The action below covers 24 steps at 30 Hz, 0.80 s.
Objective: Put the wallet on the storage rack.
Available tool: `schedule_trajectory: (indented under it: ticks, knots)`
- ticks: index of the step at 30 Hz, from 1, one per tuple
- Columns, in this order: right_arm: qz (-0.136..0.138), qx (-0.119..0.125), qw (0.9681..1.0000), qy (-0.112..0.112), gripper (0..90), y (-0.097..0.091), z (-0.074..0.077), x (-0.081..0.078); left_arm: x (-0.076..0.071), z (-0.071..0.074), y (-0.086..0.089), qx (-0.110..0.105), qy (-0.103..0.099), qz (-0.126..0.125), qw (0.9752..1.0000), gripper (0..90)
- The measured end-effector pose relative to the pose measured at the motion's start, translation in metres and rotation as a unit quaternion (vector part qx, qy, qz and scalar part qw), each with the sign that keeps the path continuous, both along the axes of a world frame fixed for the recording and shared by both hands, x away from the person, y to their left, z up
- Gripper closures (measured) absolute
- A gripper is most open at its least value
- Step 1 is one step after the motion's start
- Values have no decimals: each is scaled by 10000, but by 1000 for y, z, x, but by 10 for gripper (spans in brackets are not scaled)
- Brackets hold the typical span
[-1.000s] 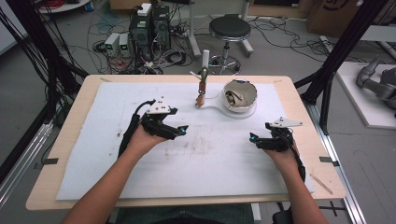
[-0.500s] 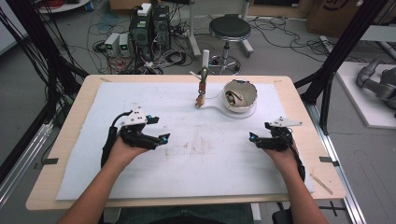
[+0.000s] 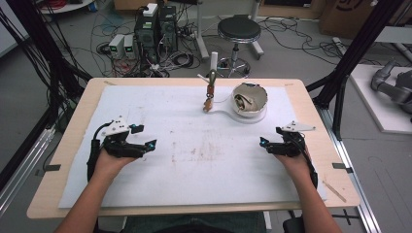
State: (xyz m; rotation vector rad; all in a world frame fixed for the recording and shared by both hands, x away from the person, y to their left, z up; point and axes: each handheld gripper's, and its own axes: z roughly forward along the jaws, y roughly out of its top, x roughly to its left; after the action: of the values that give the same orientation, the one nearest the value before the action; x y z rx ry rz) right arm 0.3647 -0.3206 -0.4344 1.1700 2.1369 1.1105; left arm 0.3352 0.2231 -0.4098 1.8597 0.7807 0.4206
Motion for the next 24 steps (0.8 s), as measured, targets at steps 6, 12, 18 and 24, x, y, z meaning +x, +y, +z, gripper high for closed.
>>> schedule_trajectory:
  ticks: [6,12,18,24]
  knots:
    - [49,-25,10000,33,181,1,-2,2,0,-3,10,-83,36,84,9999,204]
    - [-5,-7,10000,-18,181,0,0,0,2,-8,10,-122,96,31,9999,204]
    - [29,-13,10000,-3,181,1,0,1,4,-10,10,-141,137,32,9998,203]
    - [60,-18,10000,6,181,1,-1,1,4,-12,7,-122,175,24,9998,204]
